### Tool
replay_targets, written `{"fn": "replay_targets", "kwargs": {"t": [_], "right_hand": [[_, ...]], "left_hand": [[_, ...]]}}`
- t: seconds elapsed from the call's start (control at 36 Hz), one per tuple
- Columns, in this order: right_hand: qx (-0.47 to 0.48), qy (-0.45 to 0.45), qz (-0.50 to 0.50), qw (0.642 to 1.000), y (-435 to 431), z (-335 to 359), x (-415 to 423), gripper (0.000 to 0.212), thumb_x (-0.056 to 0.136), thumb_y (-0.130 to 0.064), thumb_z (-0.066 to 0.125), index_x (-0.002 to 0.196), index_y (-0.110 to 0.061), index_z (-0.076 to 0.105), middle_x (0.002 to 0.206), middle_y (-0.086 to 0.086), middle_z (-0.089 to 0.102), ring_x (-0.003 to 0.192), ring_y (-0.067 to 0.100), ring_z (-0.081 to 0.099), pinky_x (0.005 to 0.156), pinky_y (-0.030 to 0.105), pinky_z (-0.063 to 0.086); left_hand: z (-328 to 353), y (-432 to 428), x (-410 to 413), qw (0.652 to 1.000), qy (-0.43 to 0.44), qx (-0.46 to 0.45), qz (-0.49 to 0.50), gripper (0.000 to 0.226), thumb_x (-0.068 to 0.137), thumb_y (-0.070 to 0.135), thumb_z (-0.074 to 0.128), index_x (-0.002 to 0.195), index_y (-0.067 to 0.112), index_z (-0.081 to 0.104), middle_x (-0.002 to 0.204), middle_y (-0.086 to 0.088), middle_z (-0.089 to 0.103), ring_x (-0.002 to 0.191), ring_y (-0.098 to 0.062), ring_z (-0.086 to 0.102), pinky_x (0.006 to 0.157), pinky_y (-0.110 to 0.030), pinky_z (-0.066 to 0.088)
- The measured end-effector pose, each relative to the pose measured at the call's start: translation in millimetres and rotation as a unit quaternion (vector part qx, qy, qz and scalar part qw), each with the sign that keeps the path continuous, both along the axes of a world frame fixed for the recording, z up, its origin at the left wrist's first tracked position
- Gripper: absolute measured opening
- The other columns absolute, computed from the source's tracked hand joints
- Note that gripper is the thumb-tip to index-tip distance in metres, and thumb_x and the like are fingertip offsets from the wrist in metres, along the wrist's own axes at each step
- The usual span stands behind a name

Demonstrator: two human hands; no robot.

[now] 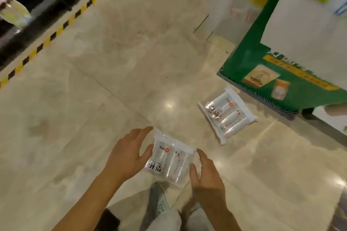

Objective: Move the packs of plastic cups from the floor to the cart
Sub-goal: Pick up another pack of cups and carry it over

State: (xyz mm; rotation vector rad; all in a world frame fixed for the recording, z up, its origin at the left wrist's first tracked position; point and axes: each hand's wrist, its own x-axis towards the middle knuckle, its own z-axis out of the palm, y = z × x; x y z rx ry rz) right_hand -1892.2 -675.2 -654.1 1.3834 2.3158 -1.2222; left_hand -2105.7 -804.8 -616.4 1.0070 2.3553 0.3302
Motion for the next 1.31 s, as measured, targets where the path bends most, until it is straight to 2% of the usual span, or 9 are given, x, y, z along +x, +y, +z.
{"fn": "replay_targets", "kwargs": {"t": [0.11, 0.19, 0.31, 0.42, 0.53, 0.64, 0.92, 1.0, 1.31], "right_hand": [[-0.006, 0.004, -0.033, 0.999, -22, -124, 0, 0.055, 0.099, -0.042, 0.047, 0.151, -0.038, 0.031, 0.147, -0.009, 0.045, 0.126, 0.016, 0.053, 0.097, 0.038, 0.05], [0.001, 0.019, -0.073, 0.997, -37, -219, 2, 0.057, 0.097, -0.051, 0.046, 0.151, -0.039, 0.03, 0.15, -0.006, 0.042, 0.138, 0.015, 0.041, 0.109, 0.042, 0.042], [0.037, 0.025, -0.126, 0.991, -58, -329, 7, 0.06, 0.096, -0.061, 0.04, 0.151, -0.048, 0.022, 0.162, -0.01, 0.017, 0.15, 0.008, 0.009, 0.117, 0.05, 0.03], [0.042, 0.005, -0.143, 0.989, -72, -412, 17, 0.067, 0.089, -0.074, 0.029, 0.151, -0.056, 0.01, 0.163, -0.014, -0.007, 0.152, 0.015, -0.004, 0.115, 0.054, 0.027], [0.065, 0.03, -0.151, 0.986, -85, -464, 24, 0.064, 0.094, -0.063, 0.036, 0.152, -0.054, 0.011, 0.165, 0.006, 0.008, 0.153, 0.02, 0.006, 0.113, 0.043, 0.025], [0.091, 0.066, -0.146, 0.983, -88, -475, 23, 0.06, 0.099, -0.052, 0.039, 0.155, -0.044, 0.019, 0.164, 0.008, 0.013, 0.15, 0.025, 0.019, 0.112, 0.057, 0.036], [0.112, 0.088, -0.088, 0.986, -19, -324, -18, 0.049, 0.104, -0.045, 0.028, 0.153, -0.044, 0.026, 0.166, 0.004, 0.012, 0.153, 0.018, 0.004, 0.121, 0.045, 0.022], [0.114, 0.101, -0.067, 0.986, 16, -230, -26, 0.049, 0.103, -0.055, 0.022, 0.15, -0.058, 0.01, 0.166, -0.008, -0.001, 0.152, 0.012, -0.005, 0.121, 0.045, 0.018], [0.14, 0.169, -0.097, 0.971, 134, 172, 5, 0.051, 0.099, -0.057, 0.031, 0.139, -0.073, 0.005, 0.162, -0.003, 0.017, 0.148, 0.017, 0.017, 0.114, 0.047, 0.032]], "left_hand": [[-122, -19, -3, 0.999, -0.04, 0.003, -0.008, 0.061, 0.092, 0.058, 0.034, 0.15, 0.038, 0.031, 0.139, 0.007, 0.049, 0.092, -0.01, 0.059, 0.087, -0.033, 0.047], [-214, -34, -4, 0.999, -0.052, -0.005, -0.008, 0.06, 0.093, 0.057, 0.036, 0.15, 0.042, 0.028, 0.14, 0.008, 0.045, 0.071, -0.009, 0.054, 0.083, -0.029, 0.043], [-334, -51, -3, 0.997, -0.078, -0.006, -0.007, 0.061, 0.094, 0.06, 0.034, 0.152, 0.048, 0.017, 0.148, 0.004, 0.036, 0.123, -0.015, 0.051, 0.097, -0.04, 0.048], [-424, -63, 3, 0.997, -0.072, -0.018, 0.005, 0.063, 0.091, 0.069, 0.027, 0.149, 0.056, 0.009, 0.155, 0.005, 0.02, 0.132, -0.013, 0.039, 0.096, -0.038, 0.05], [-473, -68, 10, 0.996, -0.085, -0.014, 0.02, 0.063, 0.089, 0.072, 0.028, 0.147, 0.059, 0.008, 0.153, 0.005, 0.016, 0.125, -0.013, 0.043, 0.087, -0.035, 0.054], [-479, -68, 17, 0.993, -0.103, 0.018, 0.057, 0.062, 0.09, 0.068, 0.033, 0.148, 0.059, 0.012, 0.152, 0.001, 0.019, 0.122, -0.017, 0.046, 0.095, -0.042, 0.05], [-313, -18, -11, 0.993, -0.045, 0.069, 0.087, 0.059, 0.092, 0.068, 0.034, 0.145, 0.064, 0.01, 0.151, 0.003, 0.016, 0.099, -0.014, 0.057, 0.087, -0.036, 0.05], [-222, 12, -17, 0.991, -0.035, 0.09, 0.088, 0.06, 0.094, 0.057, 0.04, 0.144, 0.065, 0.009, 0.152, 0.004, 0.014, 0.084, 0.005, 0.051, 0.083, -0.03, 0.046], [164, 121, 14, 0.984, -0.003, 0.17, 0.045, 0.057, 0.093, 0.063, 0.038, 0.139, 0.072, 0.006, 0.149, 0.004, 0.018, 0.067, -0.006, 0.066, 0.088, -0.036, 0.047]]}}
